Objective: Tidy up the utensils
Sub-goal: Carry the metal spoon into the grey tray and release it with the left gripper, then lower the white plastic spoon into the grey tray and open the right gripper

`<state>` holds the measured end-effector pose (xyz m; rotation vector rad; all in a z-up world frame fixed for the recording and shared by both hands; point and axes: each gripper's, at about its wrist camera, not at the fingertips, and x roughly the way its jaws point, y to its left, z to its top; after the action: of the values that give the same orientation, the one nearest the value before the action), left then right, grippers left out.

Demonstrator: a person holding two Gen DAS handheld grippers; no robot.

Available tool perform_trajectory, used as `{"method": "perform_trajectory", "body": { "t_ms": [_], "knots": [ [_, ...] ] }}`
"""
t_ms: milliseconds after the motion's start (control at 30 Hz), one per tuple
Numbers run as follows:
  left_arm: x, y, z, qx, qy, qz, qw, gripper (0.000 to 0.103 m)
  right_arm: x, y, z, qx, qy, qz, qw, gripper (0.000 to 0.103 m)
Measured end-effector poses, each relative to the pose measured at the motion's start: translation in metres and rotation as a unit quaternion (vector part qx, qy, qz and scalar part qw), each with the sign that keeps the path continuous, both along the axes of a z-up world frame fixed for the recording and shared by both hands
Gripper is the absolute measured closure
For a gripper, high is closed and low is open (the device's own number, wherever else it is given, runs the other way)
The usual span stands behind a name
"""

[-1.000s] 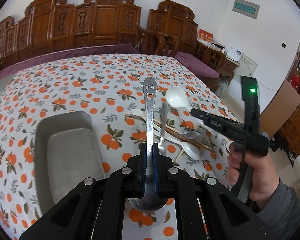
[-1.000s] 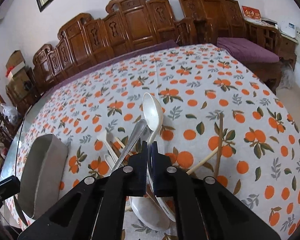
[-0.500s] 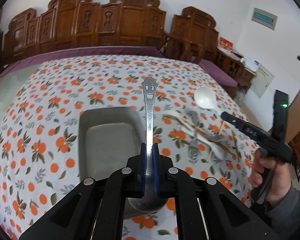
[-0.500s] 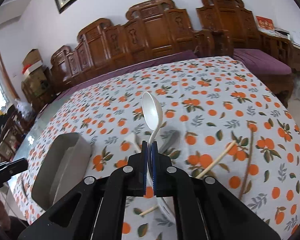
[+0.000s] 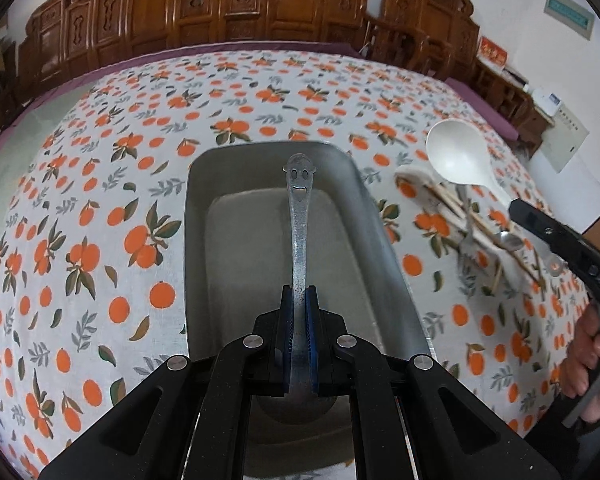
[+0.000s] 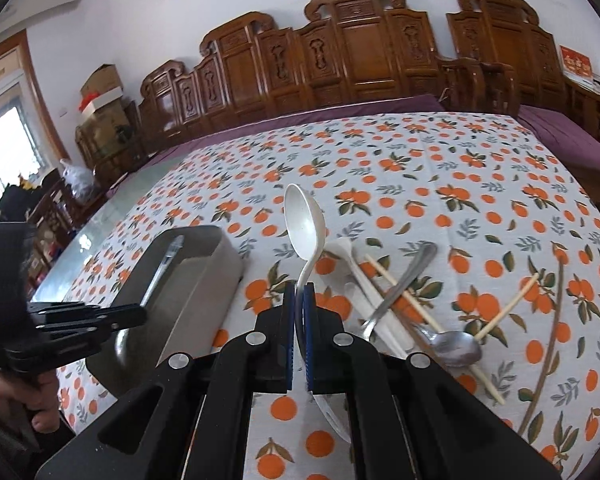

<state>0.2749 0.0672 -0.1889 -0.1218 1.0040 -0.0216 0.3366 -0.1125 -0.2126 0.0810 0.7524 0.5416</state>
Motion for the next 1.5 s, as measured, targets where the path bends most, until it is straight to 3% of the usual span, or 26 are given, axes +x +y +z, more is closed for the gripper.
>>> {"method": "perform_trajectory", "body": {
  "t_ms": [367, 767, 967, 1167, 1500],
  "knots": [
    [0.008, 0.007, -0.014, 0.005, 0.021, 0.016, 0.9996, 0.098, -0.005, 0.015, -0.001, -0.004, 0.003, 0.02, 1.0, 0.098],
    [-0.01, 0.018, 0.028, -0.002, -0.043, 0.015, 0.999, 0.098, -0.026, 0.04, 0.014, 0.015, -0.003, 0.046, 0.999, 0.098],
    [-0.019, 0.034, 0.048, 0.003, -0.07, 0.025, 0.9972, 0.098, -0.03, 0.072, 0.013, 0.03, 0.017, 0.063, 0.997, 0.098],
    [-0.026, 0.052, 0.058, -0.002, -0.084, 0.04, 0.9956, 0.098, -0.026, 0.108, 0.01, 0.028, 0.033, 0.064, 0.997, 0.098],
    [-0.031, 0.066, 0.059, -0.005, -0.086, 0.053, 0.9949, 0.098, -0.011, 0.146, -0.02, 0.011, 0.073, 0.053, 0.996, 0.098]
  ]
}}
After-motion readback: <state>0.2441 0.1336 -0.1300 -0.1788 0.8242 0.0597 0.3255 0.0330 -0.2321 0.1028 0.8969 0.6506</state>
